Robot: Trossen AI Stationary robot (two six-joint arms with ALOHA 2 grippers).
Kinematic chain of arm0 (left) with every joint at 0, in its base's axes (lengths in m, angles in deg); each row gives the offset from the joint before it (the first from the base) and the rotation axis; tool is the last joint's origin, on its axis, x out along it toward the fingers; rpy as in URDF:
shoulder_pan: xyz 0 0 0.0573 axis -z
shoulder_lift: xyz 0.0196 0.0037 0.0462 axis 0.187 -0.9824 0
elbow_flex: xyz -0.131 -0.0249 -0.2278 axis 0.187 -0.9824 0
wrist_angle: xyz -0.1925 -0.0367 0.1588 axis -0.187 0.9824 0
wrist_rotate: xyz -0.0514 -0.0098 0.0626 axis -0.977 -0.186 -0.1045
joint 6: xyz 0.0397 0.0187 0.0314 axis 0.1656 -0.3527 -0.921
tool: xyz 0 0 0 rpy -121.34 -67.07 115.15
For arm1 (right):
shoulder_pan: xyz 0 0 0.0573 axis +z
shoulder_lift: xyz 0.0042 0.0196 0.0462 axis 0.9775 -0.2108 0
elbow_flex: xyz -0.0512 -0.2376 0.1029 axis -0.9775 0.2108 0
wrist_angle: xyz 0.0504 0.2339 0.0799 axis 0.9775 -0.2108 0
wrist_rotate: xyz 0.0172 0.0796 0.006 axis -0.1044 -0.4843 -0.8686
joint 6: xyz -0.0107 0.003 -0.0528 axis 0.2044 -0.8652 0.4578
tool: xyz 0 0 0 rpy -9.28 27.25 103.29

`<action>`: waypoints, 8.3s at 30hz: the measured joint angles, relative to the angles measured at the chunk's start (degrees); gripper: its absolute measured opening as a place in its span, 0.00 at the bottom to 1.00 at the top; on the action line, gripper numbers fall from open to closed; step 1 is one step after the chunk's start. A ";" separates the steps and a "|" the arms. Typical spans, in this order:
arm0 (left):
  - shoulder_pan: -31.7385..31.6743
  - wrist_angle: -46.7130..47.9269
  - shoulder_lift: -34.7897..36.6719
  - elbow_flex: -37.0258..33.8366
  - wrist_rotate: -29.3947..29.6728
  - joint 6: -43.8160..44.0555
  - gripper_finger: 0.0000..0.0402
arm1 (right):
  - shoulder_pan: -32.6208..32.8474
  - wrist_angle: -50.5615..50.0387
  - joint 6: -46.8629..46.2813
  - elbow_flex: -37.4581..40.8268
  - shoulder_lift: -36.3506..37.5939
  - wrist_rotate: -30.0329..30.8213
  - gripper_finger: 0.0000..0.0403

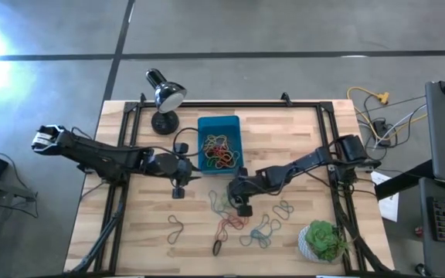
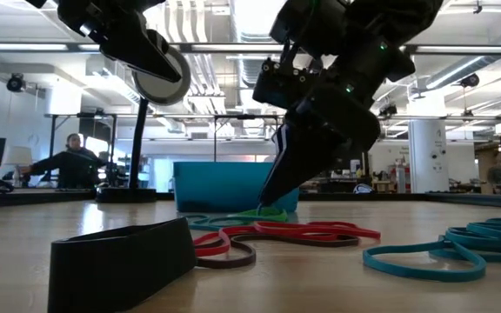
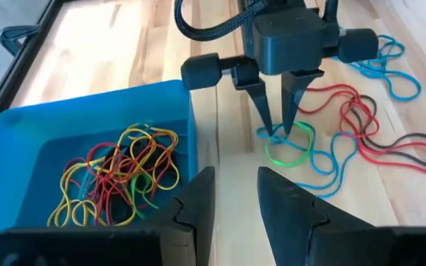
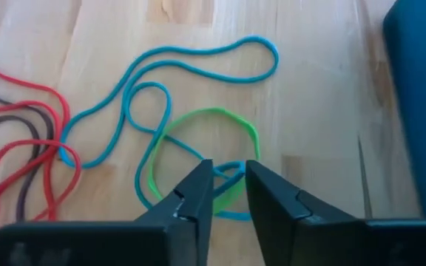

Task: Pick and place rubber bands into bin
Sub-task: Put the blue rubber band into the blue bin

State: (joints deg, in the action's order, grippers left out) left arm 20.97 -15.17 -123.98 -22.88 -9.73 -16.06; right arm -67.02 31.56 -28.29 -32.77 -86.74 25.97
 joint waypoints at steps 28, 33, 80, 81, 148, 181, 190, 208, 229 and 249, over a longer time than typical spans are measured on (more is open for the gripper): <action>-0.07 0.02 -0.14 -0.09 -0.02 0.13 0.22 | 0.04 -0.38 -1.48 0.61 0.55 -0.67 0.26; -0.07 0.01 -0.14 -0.09 -0.02 0.11 0.22 | 0.04 -0.34 -2.37 1.20 0.55 -0.52 0.29; -0.07 0.00 -0.14 -0.09 0.00 0.09 0.22 | 3.62 -0.13 1.79 1.84 7.91 -0.53 0.02; -0.07 -0.03 -0.14 -0.09 -0.02 0.09 0.22 | 3.80 -0.14 2.01 1.84 8.58 -0.59 0.02; -0.07 -2.56 -0.17 -3.82 1.34 0.97 0.22 | 3.05 -10.18 -10.62 10.84 9.44 8.70 0.02; -0.02 -3.11 -0.17 -3.85 1.25 1.38 0.22 | 3.80 -25.47 -16.33 6.75 11.90 6.97 0.02; -0.02 -3.55 -0.17 -3.85 1.25 1.38 0.22 | 3.80 -25.03 -18.79 8.04 11.80 7.03 0.02; -0.07 -3.55 -0.17 -3.85 1.25 1.36 0.22 | 3.32 -22.06 -18.37 8.70 11.80 8.70 0.16; -0.04 -3.55 -0.17 -3.85 1.23 1.36 0.22 | 3.05 -21.73 -15.82 9.22 11.80 12.12 0.03; -0.02 -3.55 -0.17 -3.85 1.23 1.36 0.22 | 6.71 -21.62 -15.04 9.22 25.46 13.12 0.02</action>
State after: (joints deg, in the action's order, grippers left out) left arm 20.95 -18.71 -124.15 -26.72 -8.50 -14.71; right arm -60.32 9.93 -43.33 -23.55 -61.28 39.09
